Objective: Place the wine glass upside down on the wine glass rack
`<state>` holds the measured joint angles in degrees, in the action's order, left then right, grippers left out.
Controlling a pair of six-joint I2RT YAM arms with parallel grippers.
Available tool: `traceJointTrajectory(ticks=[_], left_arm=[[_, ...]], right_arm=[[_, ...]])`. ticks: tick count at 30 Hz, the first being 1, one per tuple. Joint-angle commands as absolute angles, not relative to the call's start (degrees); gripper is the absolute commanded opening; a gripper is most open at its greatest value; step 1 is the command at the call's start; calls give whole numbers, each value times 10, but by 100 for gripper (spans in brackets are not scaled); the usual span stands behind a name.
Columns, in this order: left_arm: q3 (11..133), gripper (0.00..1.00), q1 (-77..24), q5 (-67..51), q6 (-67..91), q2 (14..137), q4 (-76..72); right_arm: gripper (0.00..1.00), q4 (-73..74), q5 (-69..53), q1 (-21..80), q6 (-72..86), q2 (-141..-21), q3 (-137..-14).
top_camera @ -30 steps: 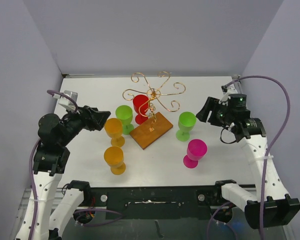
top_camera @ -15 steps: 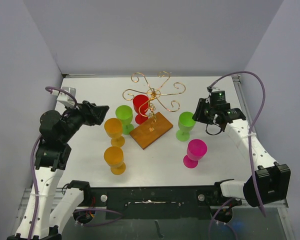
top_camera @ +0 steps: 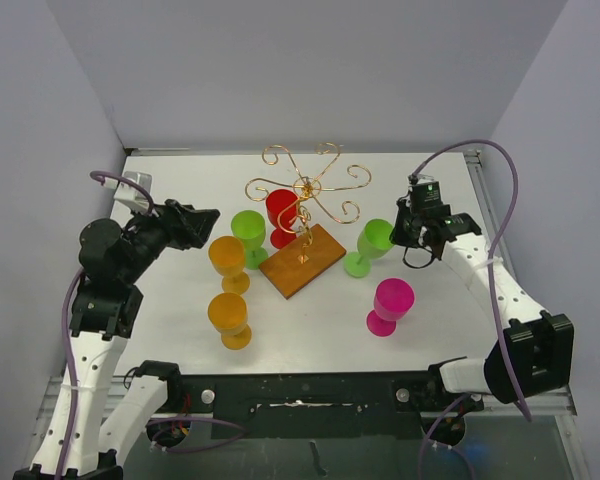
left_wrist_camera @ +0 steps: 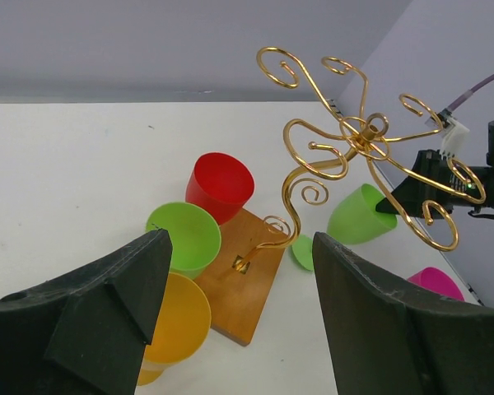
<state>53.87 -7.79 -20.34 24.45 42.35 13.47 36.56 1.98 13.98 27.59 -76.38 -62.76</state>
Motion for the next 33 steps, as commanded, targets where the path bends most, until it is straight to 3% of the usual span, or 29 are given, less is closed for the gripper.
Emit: traceJointTrajectory(ticks=[1, 10, 20, 33], left_arm=[[583, 68, -79, -250, 248, 421, 104], [626, 68, -79, -329, 264, 433, 113], [702, 68, -79, -384, 399, 484, -17], [738, 69, -96, -390, 686, 633, -255]], right_arm=[[0, 337, 79, 145, 271, -709, -651], [0, 299, 195, 146, 283, -554, -681], [0, 99, 166, 155, 273, -440, -671], [0, -227, -88, 157, 358, -500, -654]])
